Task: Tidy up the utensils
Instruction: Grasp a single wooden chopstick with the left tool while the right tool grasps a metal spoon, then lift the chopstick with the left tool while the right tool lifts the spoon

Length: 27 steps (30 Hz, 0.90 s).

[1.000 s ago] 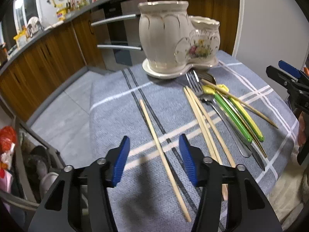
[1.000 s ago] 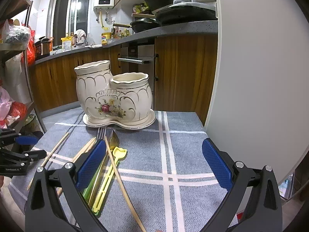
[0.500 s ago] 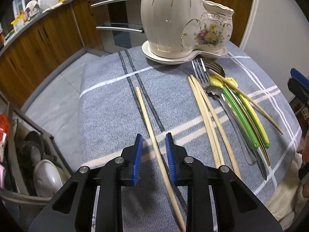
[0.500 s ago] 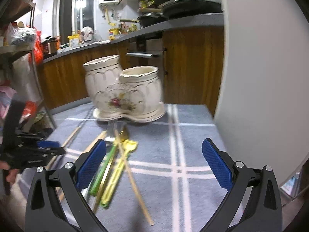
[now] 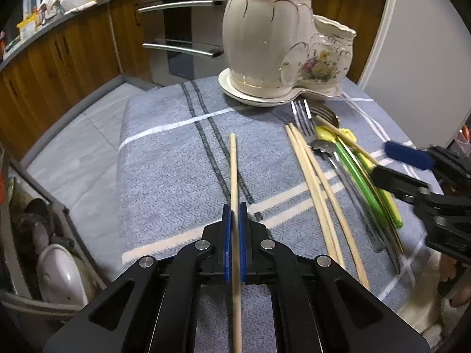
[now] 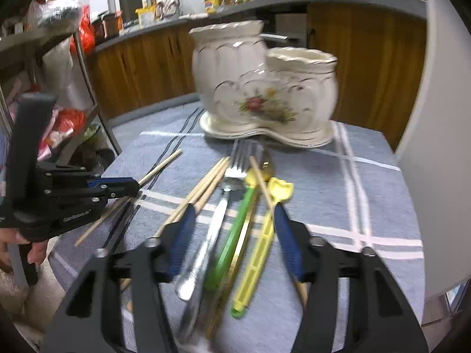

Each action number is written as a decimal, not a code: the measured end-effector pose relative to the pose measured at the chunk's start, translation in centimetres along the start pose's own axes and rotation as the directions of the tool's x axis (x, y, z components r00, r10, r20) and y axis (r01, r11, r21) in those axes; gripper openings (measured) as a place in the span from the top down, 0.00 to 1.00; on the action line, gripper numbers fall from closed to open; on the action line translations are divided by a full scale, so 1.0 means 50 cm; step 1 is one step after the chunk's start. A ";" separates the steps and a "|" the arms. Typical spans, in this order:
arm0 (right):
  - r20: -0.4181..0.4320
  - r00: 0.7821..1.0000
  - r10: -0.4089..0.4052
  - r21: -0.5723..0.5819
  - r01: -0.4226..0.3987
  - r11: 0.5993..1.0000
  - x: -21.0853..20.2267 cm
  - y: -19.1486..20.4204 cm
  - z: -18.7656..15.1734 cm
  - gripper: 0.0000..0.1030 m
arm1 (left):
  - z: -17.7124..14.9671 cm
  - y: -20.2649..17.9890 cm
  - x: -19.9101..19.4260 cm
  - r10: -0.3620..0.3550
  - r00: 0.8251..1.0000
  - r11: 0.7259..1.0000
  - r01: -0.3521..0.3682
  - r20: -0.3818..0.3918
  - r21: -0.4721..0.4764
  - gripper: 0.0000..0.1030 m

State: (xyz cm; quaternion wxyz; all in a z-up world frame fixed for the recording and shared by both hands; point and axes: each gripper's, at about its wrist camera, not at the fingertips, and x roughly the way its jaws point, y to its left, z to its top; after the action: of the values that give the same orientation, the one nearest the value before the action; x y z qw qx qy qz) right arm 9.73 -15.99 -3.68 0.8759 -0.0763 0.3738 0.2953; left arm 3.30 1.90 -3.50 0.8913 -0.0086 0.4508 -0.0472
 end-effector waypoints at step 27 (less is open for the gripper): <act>-0.041 0.998 0.038 0.092 -0.034 0.995 0.055 -0.006 0.013 0.93 | 0.001 0.012 -0.034 -0.102 0.991 0.995 0.104 0.086 -0.008 0.95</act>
State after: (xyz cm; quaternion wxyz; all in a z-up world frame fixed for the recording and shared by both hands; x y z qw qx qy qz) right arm 11.82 -14.74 -5.15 0.8649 -0.0356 0.4069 0.2918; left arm 2.38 2.64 -2.12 0.9061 -0.0395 0.4114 -0.0898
